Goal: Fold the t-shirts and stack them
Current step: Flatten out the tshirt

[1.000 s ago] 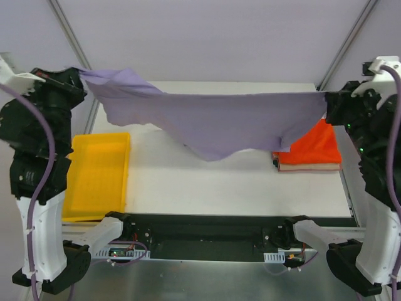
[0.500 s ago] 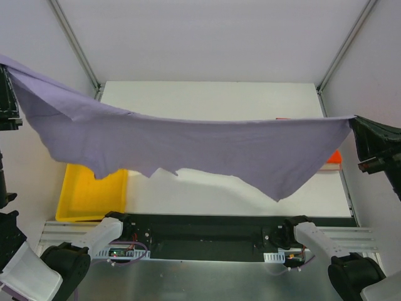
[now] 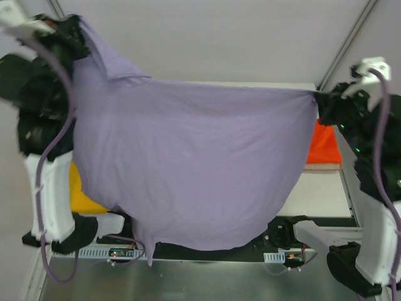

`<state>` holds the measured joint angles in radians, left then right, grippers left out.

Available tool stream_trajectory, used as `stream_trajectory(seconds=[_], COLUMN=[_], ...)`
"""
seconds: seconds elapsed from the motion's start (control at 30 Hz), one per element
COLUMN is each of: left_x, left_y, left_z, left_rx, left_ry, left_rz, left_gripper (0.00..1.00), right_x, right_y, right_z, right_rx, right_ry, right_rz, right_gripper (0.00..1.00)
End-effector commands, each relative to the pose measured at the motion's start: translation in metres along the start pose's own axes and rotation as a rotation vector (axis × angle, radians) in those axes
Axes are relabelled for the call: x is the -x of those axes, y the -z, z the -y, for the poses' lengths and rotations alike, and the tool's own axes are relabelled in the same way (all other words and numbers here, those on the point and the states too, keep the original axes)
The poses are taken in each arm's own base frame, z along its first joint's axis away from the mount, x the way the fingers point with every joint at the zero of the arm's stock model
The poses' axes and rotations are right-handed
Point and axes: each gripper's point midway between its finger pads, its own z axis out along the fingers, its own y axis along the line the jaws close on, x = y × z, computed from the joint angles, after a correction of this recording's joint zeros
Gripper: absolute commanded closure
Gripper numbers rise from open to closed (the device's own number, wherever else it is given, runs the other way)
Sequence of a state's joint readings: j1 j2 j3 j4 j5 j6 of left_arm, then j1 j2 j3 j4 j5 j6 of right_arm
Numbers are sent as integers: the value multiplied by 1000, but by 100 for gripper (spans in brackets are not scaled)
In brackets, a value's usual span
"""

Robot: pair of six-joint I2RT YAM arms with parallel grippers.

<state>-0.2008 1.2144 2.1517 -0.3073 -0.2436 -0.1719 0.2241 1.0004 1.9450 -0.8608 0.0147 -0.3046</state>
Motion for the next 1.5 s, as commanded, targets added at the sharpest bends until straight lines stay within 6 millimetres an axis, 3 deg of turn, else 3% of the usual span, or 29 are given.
stream_trajectory(seconds=[0.0,0.13,0.27,0.3,0.33,0.37,0.4,0.47,0.57,0.67,0.8,0.87,1.0,1.17,1.33,1.47], left_x=[-150,-289,-417,-466,-479,-518,-544,-582,-621,-641,-645,-636,-595,-554,-535,-527], left_y=[-86,-128,-154,-153,-157,-154,-151,-144,-134,-127,-114,-111,-110,-93,-55,-9], left_z=[-38,-57,-78,-90,-92,-102,-109,-119,-132,-140,-147,-146,-135,-122,-118,-123], left_rx=[141,119,95,101,86,86,87,81,78,85,110,122,150,150,123,154], left_ry=[-184,-242,-298,-320,-345,-365,-378,-402,-418,-412,-390,-367,-305,-241,-233,-204], left_rz=[-227,-433,-611,-681,-696,-749,-786,-836,-893,-924,-957,-959,-924,-913,-958,-1019], left_gripper=[100,100,100,100,100,100,100,100,100,100,100,100,100,100,100,100], right_x=[-64,-138,-219,-241,-257,-282,-297,-337,-370,-391,-395,-391,-376,-354,-358,-356], right_y=[-101,-175,-250,-269,-285,-299,-311,-331,-347,-355,-356,-352,-338,-312,-286,-264], right_z=[30,41,44,45,46,47,49,52,57,56,53,52,47,44,41,38], right_rx=[-172,-202,-140,-129,-118,-106,-108,-99,-107,-104,-90,-83,-70,-52,-30,-12], right_ry=[41,52,45,43,44,53,58,69,83,83,68,59,51,62,80,89], right_rz=[-175,-339,-488,-526,-558,-614,-647,-743,-811,-841,-836,-834,-813,-794,-827,-840], right_gripper=[99,99,99,99,99,99,99,99,99,99,99,99,99,99,99,99])
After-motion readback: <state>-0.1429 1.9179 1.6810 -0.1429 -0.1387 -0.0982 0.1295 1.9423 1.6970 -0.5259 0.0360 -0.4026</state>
